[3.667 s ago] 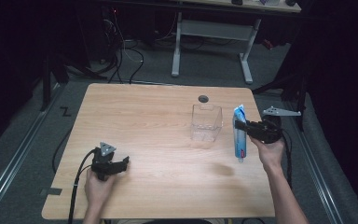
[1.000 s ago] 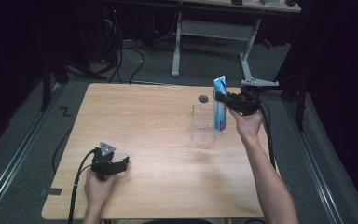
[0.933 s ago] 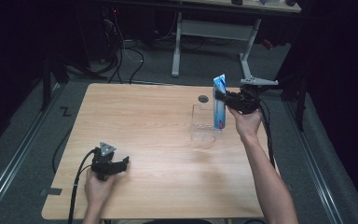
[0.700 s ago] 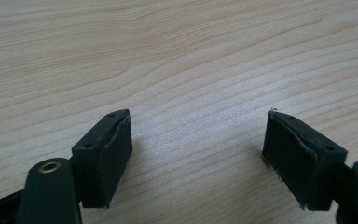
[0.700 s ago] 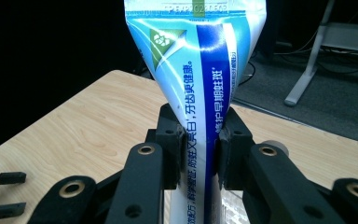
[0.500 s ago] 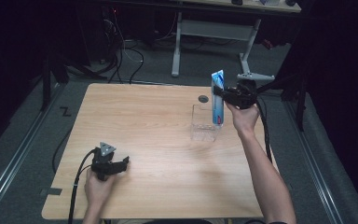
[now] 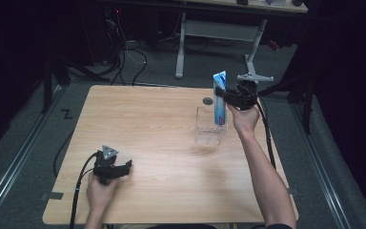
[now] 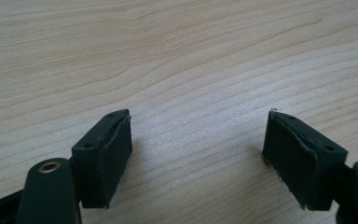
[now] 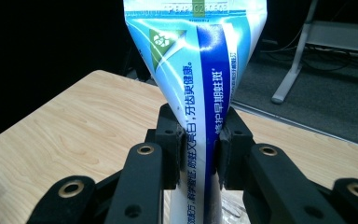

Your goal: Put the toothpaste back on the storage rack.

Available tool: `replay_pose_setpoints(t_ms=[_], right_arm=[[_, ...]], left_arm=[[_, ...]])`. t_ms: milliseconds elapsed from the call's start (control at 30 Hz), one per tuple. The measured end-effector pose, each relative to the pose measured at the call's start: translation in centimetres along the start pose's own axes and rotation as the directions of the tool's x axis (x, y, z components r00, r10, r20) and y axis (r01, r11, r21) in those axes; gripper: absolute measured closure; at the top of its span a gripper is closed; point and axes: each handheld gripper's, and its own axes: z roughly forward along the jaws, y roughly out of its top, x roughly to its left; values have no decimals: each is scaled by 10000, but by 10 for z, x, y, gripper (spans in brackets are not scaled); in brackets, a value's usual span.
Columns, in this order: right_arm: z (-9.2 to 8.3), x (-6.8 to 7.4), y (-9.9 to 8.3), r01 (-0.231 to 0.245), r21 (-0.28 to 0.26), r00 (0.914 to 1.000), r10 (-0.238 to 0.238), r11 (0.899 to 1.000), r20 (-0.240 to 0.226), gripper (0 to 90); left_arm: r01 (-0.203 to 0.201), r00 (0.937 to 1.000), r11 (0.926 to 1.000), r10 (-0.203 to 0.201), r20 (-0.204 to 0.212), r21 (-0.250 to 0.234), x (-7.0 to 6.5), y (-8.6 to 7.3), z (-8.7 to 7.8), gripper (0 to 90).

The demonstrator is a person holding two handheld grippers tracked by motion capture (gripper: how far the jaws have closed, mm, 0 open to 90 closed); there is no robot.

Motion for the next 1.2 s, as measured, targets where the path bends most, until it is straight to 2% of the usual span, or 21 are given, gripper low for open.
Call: replay_pose_setpoints(t_ms=[500, 1200], right_arm=[[16, 1, -10, -6, 397, 9996, -5, 9992, 280, 736], [24, -6, -26, -188, 792, 9990, 155, 9967, 414, 734]], left_arm=[[-28, 10000, 10000, 28, -1, 22, 0, 0, 0, 242], [-24, 10000, 10000, 24, 1, 24, 0, 0, 0, 242]])
